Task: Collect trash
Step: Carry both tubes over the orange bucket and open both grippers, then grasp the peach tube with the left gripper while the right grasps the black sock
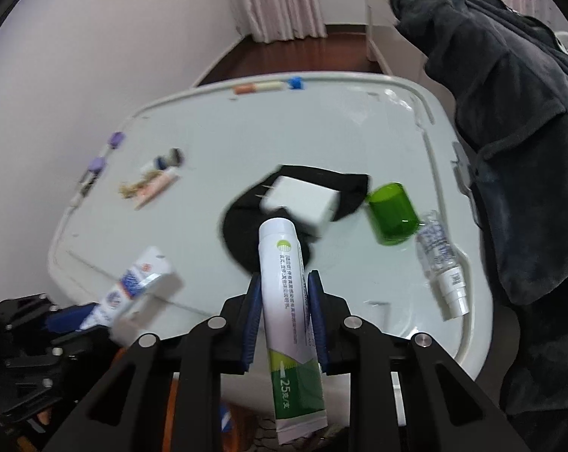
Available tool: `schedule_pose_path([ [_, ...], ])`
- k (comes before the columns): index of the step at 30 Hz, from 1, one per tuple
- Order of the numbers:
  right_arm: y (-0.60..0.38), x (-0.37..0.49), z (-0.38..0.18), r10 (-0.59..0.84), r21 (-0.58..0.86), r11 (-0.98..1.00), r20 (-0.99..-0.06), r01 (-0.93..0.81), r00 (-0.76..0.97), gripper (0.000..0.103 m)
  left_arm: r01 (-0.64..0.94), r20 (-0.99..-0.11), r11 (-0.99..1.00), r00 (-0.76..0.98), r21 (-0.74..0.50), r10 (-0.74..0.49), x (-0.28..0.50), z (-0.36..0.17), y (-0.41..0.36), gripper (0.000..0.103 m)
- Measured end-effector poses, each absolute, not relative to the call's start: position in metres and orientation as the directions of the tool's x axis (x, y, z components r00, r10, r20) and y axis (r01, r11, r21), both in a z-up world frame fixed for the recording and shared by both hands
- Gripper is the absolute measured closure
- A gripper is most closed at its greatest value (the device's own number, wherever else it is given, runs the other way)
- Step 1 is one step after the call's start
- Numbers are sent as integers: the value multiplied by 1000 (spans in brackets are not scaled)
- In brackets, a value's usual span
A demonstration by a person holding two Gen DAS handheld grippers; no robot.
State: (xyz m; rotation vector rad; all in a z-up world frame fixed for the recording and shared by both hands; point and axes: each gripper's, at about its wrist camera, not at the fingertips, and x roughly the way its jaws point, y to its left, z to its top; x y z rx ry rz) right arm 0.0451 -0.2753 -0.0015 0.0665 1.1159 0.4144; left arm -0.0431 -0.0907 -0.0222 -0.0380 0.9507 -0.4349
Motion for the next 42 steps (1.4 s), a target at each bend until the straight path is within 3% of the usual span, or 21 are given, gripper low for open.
schedule_pose_path([
  [9, -221, -43, -11, 505, 391, 825, -834, -408, 222, 82, 329, -842, 914, 398, -238, -363, -110, -36, -65, 81],
  [14, -192, -87, -55, 478, 410, 803, -876, -432, 58, 81, 269, -887, 921, 295, -280, -355, -135, -65, -49, 81],
  [15, -187, -91, -60, 466, 407, 803, -884, -436, 33, 77, 252, -892, 924, 282, -287, -354, -136, -68, -47, 81],
  [16, -181, -93, -66, 442, 393, 805, -897, -444, 7, 59, 244, -894, 925, 277, -290, -353, -136, -69, -46, 79],
  [18, -179, -92, -64, 410, 352, 825, -911, -442, 39, 30, 233, -901, 936, 285, -264, -325, -137, -68, -46, 63],
  [19, -182, -90, -60, 401, 332, 838, -913, -432, 75, 28, 230, -901, 940, 301, -251, -314, -138, -66, -45, 55],
  [20, -185, -88, -57, 403, 330, 843, -911, -424, 92, 28, 228, -896, 942, 317, -245, -310, -138, -63, -44, 53],
  [24, -203, -76, -48, 411, 338, 873, -898, -352, 158, 25, 222, -884, 942, 342, -252, -317, -136, -58, -41, 53],
  [30, -234, -53, -11, 378, 292, 911, -875, -291, 304, 21, 249, -870, 956, 423, -157, -253, -120, -40, -47, 53],
  [37, -258, 0, 78, 390, 287, 919, -765, -272, 513, 6, 274, -829, 952, 494, -137, -261, -82, -14, -63, 52],
  [42, -265, 38, 107, 354, 253, 935, -668, -247, 654, 6, 219, -810, 969, 544, -113, -218, -39, -3, -44, 52],
])
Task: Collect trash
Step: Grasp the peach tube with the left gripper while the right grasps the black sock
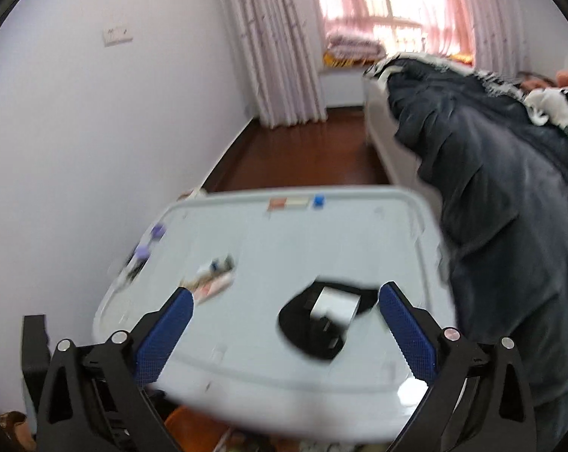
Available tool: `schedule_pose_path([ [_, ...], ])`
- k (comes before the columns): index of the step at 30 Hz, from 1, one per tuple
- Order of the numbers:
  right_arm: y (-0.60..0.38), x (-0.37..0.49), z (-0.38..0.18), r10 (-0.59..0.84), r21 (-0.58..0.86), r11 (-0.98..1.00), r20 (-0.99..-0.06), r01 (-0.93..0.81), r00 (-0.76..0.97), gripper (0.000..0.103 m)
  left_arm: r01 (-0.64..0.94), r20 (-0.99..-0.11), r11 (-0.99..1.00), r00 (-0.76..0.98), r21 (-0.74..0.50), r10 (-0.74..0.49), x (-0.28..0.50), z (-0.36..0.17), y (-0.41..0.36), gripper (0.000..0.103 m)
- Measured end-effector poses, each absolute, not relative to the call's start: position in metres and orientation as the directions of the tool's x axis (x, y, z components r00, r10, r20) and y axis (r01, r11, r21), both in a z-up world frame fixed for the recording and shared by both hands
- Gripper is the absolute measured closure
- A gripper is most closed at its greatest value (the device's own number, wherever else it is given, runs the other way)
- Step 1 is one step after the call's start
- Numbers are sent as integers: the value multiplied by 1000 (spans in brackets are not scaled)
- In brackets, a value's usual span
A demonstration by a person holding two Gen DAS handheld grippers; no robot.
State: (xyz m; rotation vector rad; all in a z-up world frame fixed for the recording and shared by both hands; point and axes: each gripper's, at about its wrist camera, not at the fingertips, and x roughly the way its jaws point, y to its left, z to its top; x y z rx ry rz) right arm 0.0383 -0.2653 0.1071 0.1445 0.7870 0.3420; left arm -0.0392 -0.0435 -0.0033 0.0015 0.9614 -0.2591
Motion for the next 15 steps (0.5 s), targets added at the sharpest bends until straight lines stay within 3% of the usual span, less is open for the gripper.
schedule_pose_path([
  [3, -281, 46, 83, 349, 305, 933, -633, -193, 691, 6, 213, -812, 971, 543, -111, -212, -4, -1, -26, 51],
  [6, -293, 66, 50, 343, 384, 920, -706, -72, 619, 6, 259, -839, 963, 507, -69, -197, 30, -8, -19, 51],
  [9, -306, 75, 45, 413, 489, 871, -683, -43, 603, 8, 316, -857, 945, 459, -88, -233, 57, -25, -20, 51],
  [15, -292, 73, 54, 333, 359, 929, -710, -87, 620, 8, 325, -859, 942, 455, -84, -234, 97, -52, -29, 51],
])
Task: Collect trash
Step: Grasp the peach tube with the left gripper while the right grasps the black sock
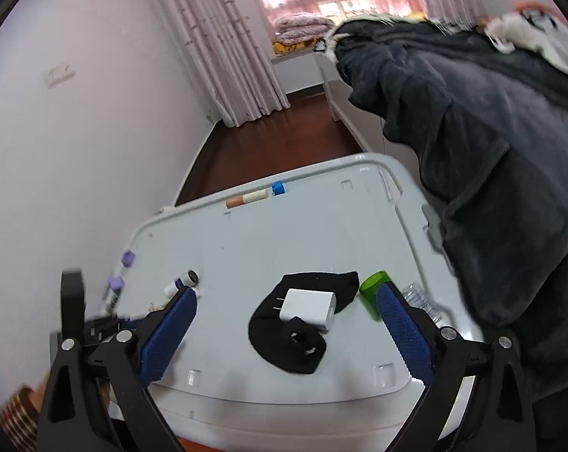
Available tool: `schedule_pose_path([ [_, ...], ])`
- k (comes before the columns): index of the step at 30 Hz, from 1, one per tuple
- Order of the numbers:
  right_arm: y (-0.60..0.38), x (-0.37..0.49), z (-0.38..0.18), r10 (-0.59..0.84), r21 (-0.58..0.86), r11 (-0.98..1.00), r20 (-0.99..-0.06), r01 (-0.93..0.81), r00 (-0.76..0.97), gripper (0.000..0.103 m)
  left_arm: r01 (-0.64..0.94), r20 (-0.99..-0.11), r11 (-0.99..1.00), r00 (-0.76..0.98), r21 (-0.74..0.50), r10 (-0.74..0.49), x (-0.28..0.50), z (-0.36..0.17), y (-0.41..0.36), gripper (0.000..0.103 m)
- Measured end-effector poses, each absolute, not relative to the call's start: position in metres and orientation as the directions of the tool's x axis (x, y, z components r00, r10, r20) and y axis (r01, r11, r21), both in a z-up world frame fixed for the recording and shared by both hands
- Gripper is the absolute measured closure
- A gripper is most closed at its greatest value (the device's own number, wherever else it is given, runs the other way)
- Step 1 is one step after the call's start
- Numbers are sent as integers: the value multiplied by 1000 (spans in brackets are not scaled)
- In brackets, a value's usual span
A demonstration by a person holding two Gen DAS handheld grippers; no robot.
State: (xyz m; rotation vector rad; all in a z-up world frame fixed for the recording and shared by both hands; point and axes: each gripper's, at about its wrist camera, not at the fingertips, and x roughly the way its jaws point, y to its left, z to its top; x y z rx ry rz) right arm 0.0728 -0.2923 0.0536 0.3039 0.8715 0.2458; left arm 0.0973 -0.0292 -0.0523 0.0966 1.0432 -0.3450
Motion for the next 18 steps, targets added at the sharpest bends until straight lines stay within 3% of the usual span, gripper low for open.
schedule_pose_path([
  [11, -288, 75, 48, 337, 341, 934, -738, -109, 584, 8, 299, -872, 953, 449, -57, -193, 127, -75, -34, 51],
  [12, -288, 75, 48, 332, 333, 936, -740, -110, 585, 8, 290, -872, 954, 446, -73, -202, 127, -75, -33, 54],
  [14, -287, 76, 47, 315, 314, 943, -746, -108, 587, 8, 285, -868, 954, 447, -90, -215, 124, -73, -33, 80],
  [18, -284, 78, 43, 294, 288, 952, -759, -106, 581, 8, 254, -864, 965, 467, -72, -187, 112, -68, -36, 81],
])
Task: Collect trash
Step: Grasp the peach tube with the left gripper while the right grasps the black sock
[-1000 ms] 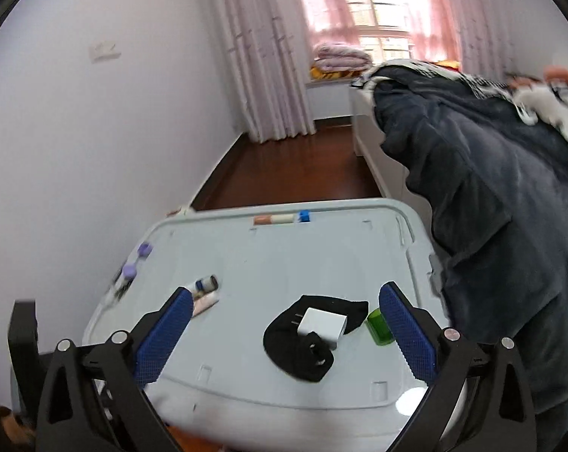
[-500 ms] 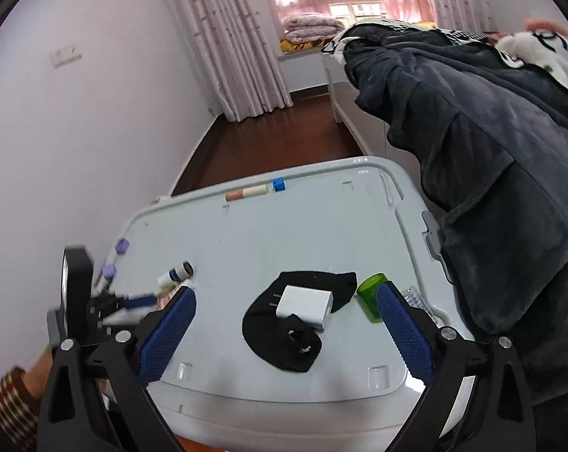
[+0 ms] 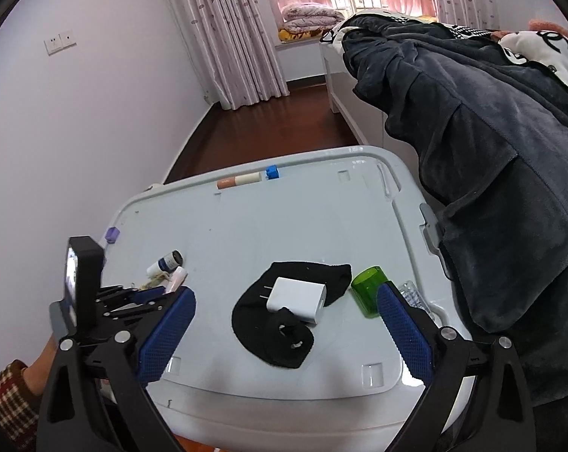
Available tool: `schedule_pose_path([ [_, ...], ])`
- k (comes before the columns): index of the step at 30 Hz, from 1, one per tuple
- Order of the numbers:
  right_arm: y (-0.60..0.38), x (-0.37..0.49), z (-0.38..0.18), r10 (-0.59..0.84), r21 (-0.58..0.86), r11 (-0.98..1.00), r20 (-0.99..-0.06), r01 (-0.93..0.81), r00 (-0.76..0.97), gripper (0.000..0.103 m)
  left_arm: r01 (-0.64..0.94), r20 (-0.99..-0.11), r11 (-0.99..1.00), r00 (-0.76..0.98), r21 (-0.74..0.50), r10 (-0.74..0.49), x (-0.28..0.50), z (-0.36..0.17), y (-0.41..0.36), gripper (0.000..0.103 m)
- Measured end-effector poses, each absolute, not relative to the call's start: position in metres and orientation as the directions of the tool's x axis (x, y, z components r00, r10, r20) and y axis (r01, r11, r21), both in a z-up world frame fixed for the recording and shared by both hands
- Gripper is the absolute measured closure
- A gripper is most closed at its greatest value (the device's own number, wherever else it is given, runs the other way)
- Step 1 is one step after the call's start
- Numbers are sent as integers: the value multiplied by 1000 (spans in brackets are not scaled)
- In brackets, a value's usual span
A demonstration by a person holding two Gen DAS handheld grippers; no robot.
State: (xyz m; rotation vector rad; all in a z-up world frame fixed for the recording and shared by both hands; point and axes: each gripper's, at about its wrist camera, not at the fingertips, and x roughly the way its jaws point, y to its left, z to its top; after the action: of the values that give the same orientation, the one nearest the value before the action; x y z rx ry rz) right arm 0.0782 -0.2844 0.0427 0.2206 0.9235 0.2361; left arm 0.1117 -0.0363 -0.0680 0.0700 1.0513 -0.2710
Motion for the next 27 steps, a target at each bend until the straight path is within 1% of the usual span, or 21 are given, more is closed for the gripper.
schedule_pose_path([
  [3, -280, 81, 35, 268, 254, 961, -780, -105, 565, 8, 234, -850, 967, 484, -101, -206, 99, -60, -34, 81],
  [8, -272, 87, 10, 176, 143, 984, -830, -102, 530, 8, 235, -809, 961, 531, -143, -250, 66, -35, -34, 81],
  [10, -268, 88, -2, 174, 136, 984, -843, -112, 509, 8, 240, -790, 955, 544, -175, -282, 47, -27, -34, 81],
  [13, -259, 89, -22, 177, 131, 983, -868, -128, 463, 8, 268, -778, 946, 548, -184, -306, 27, -25, -40, 81],
  [20, -229, 94, -41, 162, 92, 980, -885, -176, 437, 8, 312, -780, 927, 518, -208, -350, 19, -35, -49, 81],
  [22, -219, 95, -47, 163, 88, 978, -891, -190, 424, 9, 314, -776, 925, 521, -213, -355, 19, -34, -49, 81],
  [23, -216, 97, -49, 157, 83, 978, -894, -191, 420, 11, 315, -775, 924, 521, -215, -358, 18, -34, -49, 81],
  [24, -213, 99, -53, 144, 70, 979, -899, -189, 414, 16, 314, -776, 925, 520, -215, -357, 18, -34, -48, 81],
  [26, -210, 101, -59, 110, 37, 983, -907, -182, 407, 30, 310, -773, 925, 523, -220, -359, 17, -34, -46, 81],
  [27, -209, 103, -62, 101, 29, 983, -912, -184, 398, 50, 312, -775, 924, 519, -221, -361, 17, -35, -46, 81],
])
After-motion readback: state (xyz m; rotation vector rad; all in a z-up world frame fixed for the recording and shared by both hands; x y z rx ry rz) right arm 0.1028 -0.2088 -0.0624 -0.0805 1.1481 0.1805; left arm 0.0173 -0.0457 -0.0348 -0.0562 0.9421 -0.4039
